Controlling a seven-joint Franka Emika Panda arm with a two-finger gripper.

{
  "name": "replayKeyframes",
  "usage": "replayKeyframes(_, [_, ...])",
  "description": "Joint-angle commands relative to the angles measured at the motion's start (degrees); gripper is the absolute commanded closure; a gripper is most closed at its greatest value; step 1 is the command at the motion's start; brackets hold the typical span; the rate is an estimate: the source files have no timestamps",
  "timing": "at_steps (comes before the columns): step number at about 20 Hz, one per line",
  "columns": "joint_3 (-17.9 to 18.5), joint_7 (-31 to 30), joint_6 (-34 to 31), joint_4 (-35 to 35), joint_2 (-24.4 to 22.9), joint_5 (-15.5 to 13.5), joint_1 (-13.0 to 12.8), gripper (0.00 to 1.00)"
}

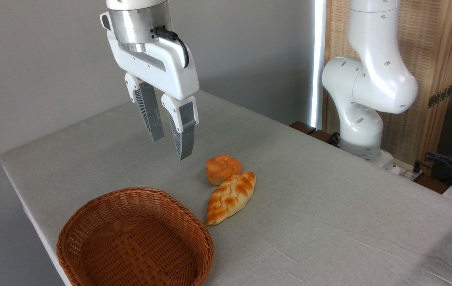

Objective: Put bread into the basket
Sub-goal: 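Lower the open gripper over the braided golden bread roll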

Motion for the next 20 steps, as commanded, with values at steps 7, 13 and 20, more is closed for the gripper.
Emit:
replayKeyframes(7, [1.5, 1.1, -1.3, -0.1, -1.3, -0.4, 0.3, 0.0])
replayKeyframes(13, [1.2, 1.1, -0.8, -2.7, -2.7, -0.5, 0.0, 0.0])
replayKeyframes(20, [0.6, 1.3, 5.1, -15.6, -9.9, -0.5, -1.3, 0.0])
